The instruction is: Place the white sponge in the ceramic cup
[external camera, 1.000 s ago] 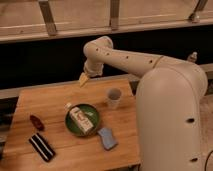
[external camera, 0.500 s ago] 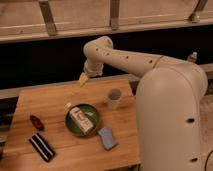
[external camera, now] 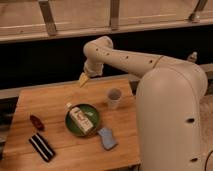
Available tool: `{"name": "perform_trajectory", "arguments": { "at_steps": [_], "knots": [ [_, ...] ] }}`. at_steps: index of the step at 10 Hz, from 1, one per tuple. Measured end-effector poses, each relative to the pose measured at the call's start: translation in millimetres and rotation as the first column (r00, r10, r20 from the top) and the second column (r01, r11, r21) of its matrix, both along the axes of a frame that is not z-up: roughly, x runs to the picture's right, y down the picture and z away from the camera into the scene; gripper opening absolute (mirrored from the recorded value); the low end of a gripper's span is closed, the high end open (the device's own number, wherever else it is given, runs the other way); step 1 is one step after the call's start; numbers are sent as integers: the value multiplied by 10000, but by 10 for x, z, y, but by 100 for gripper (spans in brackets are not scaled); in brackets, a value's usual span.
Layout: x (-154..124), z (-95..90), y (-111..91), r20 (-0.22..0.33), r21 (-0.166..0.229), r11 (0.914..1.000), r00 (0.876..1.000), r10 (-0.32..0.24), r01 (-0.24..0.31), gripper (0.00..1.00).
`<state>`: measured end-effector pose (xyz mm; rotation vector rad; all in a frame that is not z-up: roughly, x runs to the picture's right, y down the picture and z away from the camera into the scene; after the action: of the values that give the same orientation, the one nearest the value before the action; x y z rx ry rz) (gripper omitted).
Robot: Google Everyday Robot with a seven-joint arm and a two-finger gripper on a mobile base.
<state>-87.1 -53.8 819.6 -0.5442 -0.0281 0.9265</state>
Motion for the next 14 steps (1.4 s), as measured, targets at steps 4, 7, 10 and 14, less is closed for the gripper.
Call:
{"name": "perform_trajectory", "arguments": {
  "at_steps": [4, 7, 10, 14],
  "knots": [
    [0, 0, 0, 0, 0, 10000, 10000, 0, 0, 80],
    [0, 0, 0, 0, 0, 10000, 10000, 0, 0, 80],
    [48, -23, 89, -285, 219, 9997, 9996, -53, 59, 80],
    [249, -197, 705, -1127, -13, 9994, 9931, -336, 337, 80]
  ]
}}
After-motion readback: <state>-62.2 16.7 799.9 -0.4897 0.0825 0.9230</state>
